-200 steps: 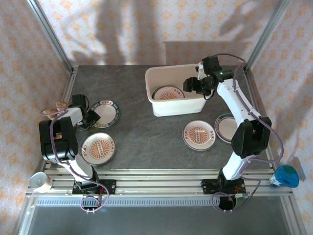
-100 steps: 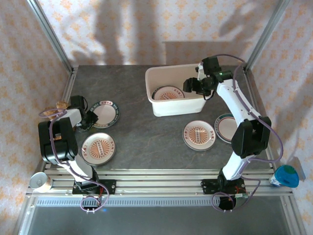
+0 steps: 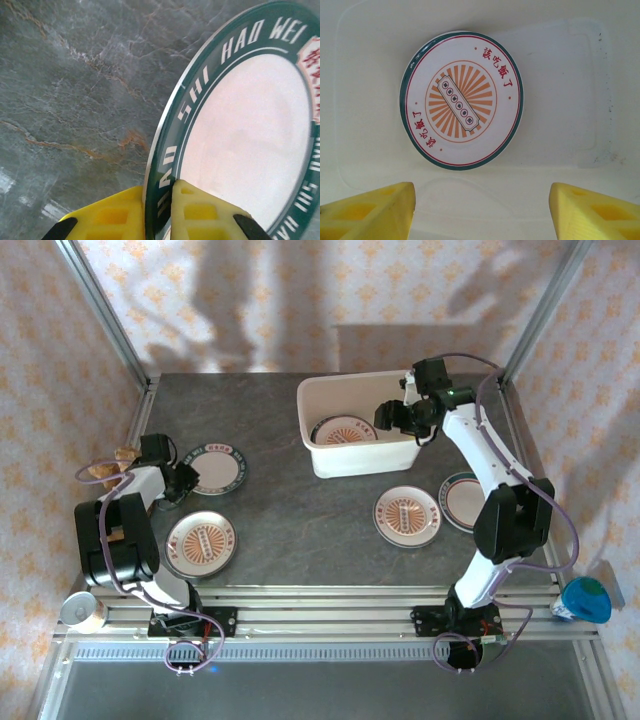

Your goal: Place the plates into the plastic bin on the countertop

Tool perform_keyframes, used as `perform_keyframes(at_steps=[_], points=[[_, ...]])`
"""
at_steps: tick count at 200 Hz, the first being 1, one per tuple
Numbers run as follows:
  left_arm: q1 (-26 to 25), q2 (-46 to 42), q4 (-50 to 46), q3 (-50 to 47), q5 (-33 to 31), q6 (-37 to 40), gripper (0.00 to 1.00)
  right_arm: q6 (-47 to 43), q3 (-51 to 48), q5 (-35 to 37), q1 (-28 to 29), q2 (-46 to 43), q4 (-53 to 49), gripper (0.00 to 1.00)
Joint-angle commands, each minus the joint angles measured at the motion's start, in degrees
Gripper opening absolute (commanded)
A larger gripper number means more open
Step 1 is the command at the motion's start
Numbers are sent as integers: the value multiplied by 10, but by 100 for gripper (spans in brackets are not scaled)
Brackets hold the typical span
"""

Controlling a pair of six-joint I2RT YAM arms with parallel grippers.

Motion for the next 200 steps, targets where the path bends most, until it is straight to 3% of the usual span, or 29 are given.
perform_keyframes(at_steps=[1,49,200], points=[[-1,-29,-37,-7,-10,9,7,4,-5,14,2,-28,13,71],[-1,-59,-44,7,16,1,0,6,-3,8,2,-35,18,71],[-26,-154,-38,102,106,-35,0,48,-28,-42,2,-59,56,70]])
